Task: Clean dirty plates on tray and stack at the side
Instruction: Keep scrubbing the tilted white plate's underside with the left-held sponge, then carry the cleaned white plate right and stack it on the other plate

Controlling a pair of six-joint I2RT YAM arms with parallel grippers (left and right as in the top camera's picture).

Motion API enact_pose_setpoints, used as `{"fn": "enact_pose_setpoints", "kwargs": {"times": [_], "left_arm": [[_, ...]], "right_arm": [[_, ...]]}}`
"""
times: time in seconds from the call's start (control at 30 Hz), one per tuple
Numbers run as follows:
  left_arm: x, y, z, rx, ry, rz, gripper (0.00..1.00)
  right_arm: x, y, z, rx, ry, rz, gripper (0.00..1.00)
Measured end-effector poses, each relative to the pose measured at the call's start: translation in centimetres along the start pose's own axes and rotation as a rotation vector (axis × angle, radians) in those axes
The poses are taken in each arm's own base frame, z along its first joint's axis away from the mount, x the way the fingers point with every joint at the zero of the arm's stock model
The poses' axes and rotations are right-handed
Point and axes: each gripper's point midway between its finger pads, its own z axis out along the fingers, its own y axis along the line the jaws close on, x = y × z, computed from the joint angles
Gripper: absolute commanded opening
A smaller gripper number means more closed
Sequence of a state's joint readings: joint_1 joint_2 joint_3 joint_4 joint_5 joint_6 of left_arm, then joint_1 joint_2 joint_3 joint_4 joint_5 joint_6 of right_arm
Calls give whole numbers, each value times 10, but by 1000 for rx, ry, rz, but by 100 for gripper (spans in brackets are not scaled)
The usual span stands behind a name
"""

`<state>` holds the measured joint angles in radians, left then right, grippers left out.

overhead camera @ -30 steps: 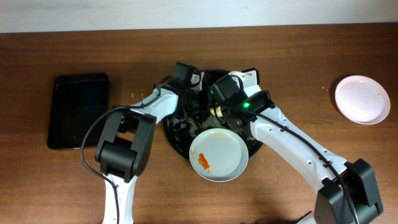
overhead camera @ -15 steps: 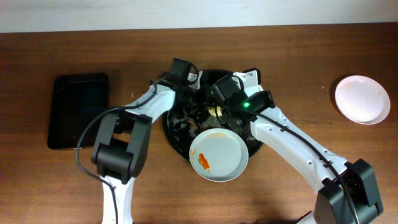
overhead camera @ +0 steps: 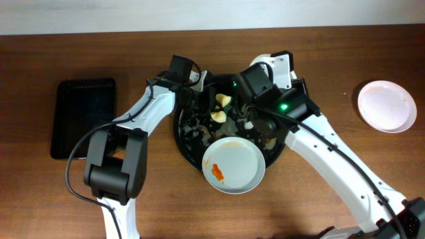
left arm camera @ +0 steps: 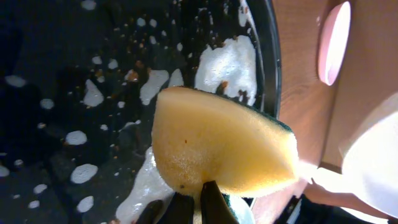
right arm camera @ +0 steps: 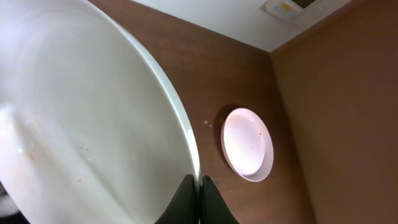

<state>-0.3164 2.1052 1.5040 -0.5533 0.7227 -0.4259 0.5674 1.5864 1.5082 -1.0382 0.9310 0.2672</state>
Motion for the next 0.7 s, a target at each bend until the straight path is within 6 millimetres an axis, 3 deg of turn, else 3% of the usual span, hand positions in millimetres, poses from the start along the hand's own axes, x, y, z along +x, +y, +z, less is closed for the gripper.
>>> {"fn": "enact_pose_setpoints", "kwargs": {"times": [0.33,0.47,0.7], "left_arm": [[0,2,-1,-16,-5,21,0],[0,2,-1,-17,-3,23,0],[0,2,-1,-17,-3,27,0]], "right_arm": [[4,1,4,-23,23,-6,4],[17,0,25,-122,121,56,4],[49,-30,74,-282,328,275,4]]}}
